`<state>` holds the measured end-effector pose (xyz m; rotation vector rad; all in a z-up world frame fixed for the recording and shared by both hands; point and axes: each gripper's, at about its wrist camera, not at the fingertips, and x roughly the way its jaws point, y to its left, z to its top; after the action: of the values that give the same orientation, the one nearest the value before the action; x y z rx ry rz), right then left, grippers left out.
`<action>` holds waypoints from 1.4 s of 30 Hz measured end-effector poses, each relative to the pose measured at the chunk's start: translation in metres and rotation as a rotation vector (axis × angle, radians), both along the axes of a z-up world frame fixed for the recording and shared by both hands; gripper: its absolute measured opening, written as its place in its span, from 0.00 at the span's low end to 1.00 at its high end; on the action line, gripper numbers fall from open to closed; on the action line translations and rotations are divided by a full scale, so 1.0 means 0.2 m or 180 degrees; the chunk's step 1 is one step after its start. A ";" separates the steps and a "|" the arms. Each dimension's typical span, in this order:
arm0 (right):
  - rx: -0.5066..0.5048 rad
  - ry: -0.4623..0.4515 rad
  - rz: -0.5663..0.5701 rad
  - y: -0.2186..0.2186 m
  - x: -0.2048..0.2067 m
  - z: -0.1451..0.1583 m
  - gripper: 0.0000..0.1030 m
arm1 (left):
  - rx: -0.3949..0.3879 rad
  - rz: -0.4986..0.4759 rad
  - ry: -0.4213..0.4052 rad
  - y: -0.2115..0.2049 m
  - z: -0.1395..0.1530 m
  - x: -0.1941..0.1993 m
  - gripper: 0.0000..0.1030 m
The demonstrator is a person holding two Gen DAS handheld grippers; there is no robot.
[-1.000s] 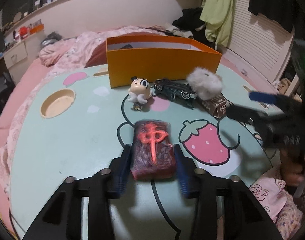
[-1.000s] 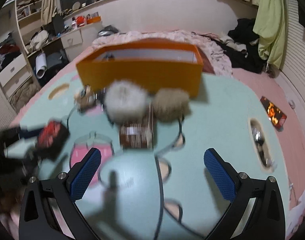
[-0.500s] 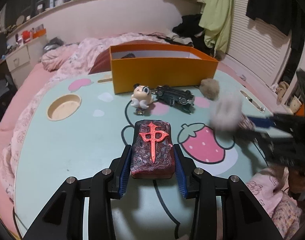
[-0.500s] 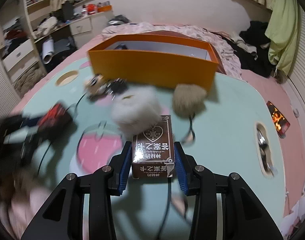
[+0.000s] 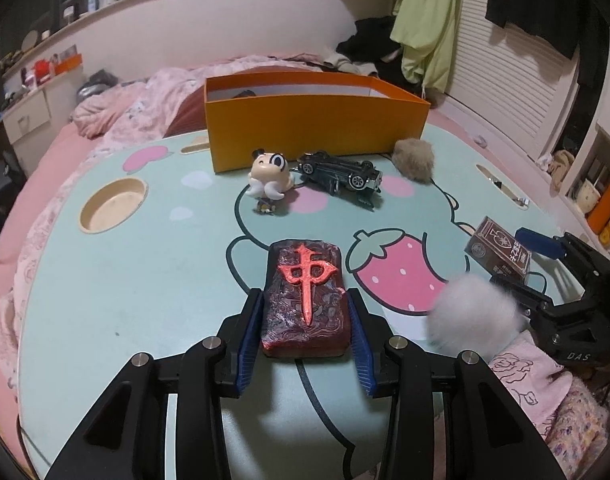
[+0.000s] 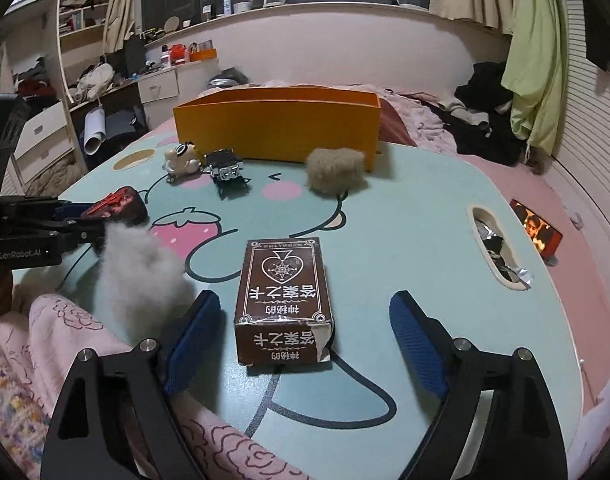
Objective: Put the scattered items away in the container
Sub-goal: 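Grasp the brown printed card box with the right tool and lift, then carry the red tile into the orange box with left tool while right drops the card box in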
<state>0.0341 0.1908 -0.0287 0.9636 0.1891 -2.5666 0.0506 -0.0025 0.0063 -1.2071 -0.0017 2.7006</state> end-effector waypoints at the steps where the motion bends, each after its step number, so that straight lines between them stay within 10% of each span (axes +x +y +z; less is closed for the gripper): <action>1: 0.0006 -0.0006 0.0000 0.01 -0.01 0.00 0.84 | -0.0001 -0.0002 0.0001 0.00 0.00 0.00 0.37; 5: 0.0074 0.0006 -0.0035 0.00 -0.03 0.01 0.84 | 0.0015 -0.0014 0.0008 0.00 0.00 0.00 0.37; 6: 0.0089 0.0007 -0.0022 -0.01 -0.03 0.01 0.73 | 0.0020 -0.0012 0.0012 0.00 0.00 0.00 0.37; 7: 0.0057 0.0005 0.0024 -0.01 -0.03 0.01 0.41 | 0.0025 -0.0005 0.0025 0.00 0.01 0.01 0.37; 8: 0.0019 -0.0011 0.0064 -0.02 -0.04 0.01 0.40 | 0.0032 0.0007 0.0051 -0.01 0.02 0.01 0.37; 17: -0.0235 0.0160 0.0092 -0.01 -0.12 0.27 0.40 | 0.0186 -0.0164 0.0361 0.00 0.30 -0.06 0.37; 28: -0.0363 0.0025 -0.0093 -0.25 -0.78 0.60 0.41 | 0.0183 0.0090 0.0413 -0.02 0.60 -0.81 0.37; 31: -0.0406 -0.0092 -0.0162 -0.30 -0.94 0.57 0.44 | 0.0177 0.0300 0.0183 -0.07 0.50 -0.95 0.57; 37: -0.0625 -0.0390 -0.0309 -0.24 -0.99 0.44 0.57 | 0.0655 0.0410 0.0137 -0.19 0.40 -0.84 0.76; 42: -0.0648 -0.0197 -0.0270 -0.21 -0.83 0.48 0.66 | 0.0388 0.0386 0.0299 -0.17 0.46 -0.66 0.79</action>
<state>-0.1320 0.1491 0.0676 0.9904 -0.1306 -2.5665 -0.0821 -0.0370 0.0989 -1.0774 -0.2306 2.8117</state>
